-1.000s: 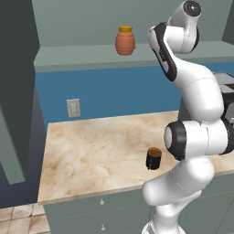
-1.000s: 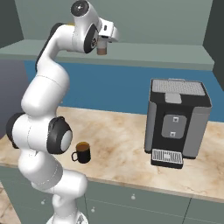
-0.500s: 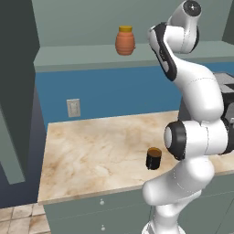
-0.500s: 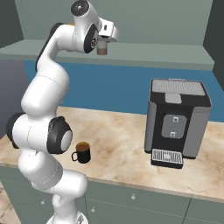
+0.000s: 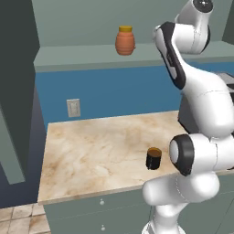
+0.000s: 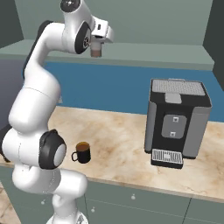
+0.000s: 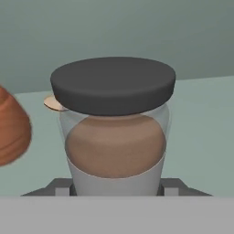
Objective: Pick the cinnamon and honey bottle from the cabinet and place them next to the mug.
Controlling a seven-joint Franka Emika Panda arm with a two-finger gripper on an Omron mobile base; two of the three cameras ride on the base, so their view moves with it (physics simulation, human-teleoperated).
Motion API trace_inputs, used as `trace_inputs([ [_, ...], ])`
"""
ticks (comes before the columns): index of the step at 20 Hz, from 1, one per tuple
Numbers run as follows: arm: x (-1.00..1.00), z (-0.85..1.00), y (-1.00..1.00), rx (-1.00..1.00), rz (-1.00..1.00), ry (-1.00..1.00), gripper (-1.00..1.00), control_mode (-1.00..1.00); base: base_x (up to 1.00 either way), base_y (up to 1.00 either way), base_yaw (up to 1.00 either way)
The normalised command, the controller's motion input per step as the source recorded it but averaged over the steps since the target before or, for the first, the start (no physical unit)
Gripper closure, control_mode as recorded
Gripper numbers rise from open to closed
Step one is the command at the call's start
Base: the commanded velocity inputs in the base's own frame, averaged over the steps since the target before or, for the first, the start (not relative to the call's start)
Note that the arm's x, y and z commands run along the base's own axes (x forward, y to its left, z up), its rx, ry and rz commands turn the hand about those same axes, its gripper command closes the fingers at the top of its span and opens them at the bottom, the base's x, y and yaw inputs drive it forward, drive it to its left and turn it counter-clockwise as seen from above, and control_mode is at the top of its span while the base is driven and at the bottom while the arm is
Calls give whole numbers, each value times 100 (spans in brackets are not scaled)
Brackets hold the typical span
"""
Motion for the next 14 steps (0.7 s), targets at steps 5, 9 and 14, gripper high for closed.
trace_inputs([
  [5,-100,-12,13,0,4,-3,100,-100,0,0,0],
  [9,-100,-48,0,0,12,-3,100,-100,0,0,0],
  [14,-100,-60,0,0,18,-6,100,-100,0,0,0],
])
